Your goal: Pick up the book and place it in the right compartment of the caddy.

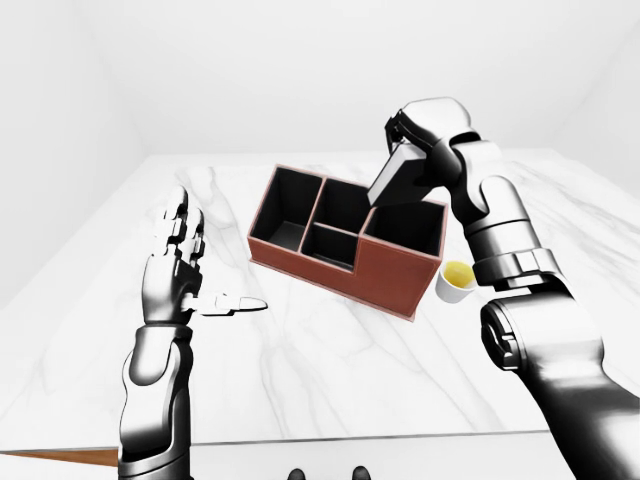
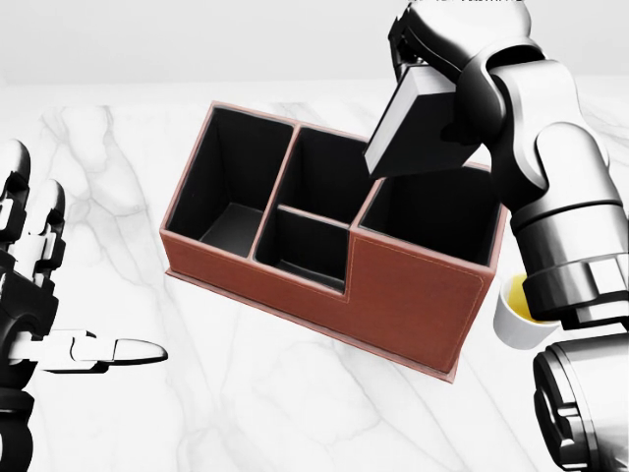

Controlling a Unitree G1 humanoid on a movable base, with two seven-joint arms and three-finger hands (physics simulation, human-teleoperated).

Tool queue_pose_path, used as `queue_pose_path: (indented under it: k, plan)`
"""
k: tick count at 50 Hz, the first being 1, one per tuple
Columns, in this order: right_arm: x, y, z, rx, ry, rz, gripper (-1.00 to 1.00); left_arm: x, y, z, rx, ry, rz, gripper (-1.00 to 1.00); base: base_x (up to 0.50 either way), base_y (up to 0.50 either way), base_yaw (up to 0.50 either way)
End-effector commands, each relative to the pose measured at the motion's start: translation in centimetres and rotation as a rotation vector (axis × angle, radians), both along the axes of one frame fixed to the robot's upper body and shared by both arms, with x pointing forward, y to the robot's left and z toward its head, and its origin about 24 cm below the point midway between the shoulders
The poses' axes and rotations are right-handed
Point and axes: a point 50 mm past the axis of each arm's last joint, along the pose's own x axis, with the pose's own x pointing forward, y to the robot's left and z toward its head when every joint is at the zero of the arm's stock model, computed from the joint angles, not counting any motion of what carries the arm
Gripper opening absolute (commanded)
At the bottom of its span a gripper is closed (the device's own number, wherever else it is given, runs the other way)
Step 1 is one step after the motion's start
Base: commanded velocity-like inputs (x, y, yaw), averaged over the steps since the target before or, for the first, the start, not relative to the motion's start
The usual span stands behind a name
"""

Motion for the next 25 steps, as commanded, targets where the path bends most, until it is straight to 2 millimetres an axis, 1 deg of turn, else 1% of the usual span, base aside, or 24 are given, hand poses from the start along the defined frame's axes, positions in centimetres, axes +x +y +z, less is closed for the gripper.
queue_pose_path:
  k: [1, 25]
  plan:
    - [0.2, -0.5, 0.1, -0.011, -0.030, -0.025, -1.00, 0.0, 0.0, 0.0, 0.000, 0.000, 0.000, 1.00, 0.00, 0.00, 0.00]
    - [0.7, -0.7, -2.2, -0.096, 0.013, -0.059, -1.00, 0.0, 0.0, 0.0, 0.000, 0.000, 0.004, 1.00, 0.00, 0.00, 0.00]
